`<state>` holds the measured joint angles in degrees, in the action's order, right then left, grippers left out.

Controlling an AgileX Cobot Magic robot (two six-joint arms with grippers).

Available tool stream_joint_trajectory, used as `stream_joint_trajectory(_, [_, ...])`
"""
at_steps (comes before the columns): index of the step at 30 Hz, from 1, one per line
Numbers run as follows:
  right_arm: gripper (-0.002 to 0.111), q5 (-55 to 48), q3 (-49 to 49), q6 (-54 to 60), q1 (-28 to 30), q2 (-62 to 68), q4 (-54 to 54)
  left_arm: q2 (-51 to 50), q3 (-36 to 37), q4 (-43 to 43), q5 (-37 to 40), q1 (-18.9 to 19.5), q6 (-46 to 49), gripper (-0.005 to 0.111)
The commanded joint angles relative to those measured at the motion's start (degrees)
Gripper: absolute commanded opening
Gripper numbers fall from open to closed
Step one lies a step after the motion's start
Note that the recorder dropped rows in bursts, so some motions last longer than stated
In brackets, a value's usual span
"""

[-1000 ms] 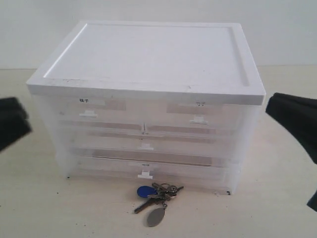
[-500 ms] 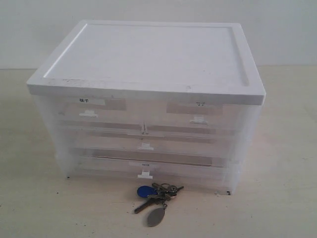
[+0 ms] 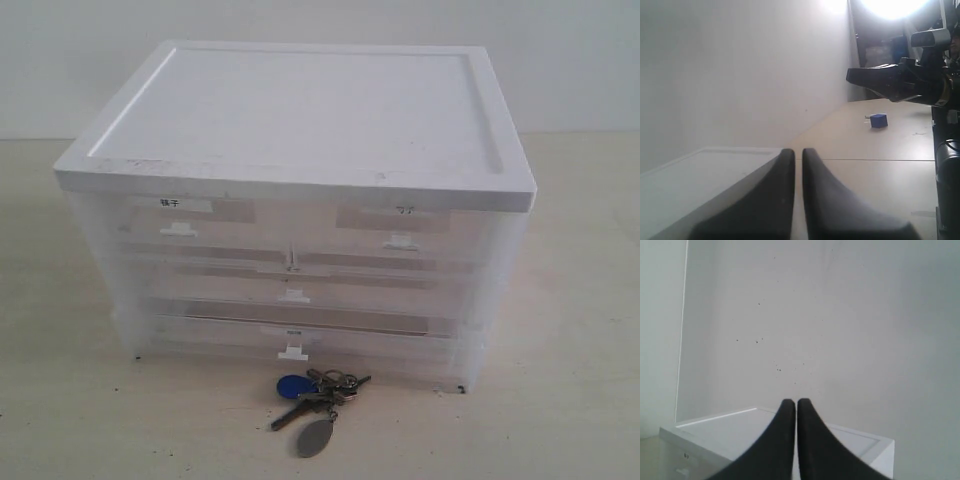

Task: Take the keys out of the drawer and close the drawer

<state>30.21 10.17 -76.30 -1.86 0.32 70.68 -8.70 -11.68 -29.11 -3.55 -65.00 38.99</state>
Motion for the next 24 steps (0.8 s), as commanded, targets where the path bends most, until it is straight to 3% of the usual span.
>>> stream_joint_trajectory(1, [0.000, 0.3, 0.2, -0.4, 0.1, -0.3, 0.3, 0.2, 0.2, -0.2, 0.2, -0.2, 0.0, 0.004])
stream_joint_trajectory(24, [0.000, 1.9, 0.2, -0.3, 0.1, -0.3, 0.3, 0.9, 2.5, 0.0, 0.6, 0.3, -2.2, 0.004])
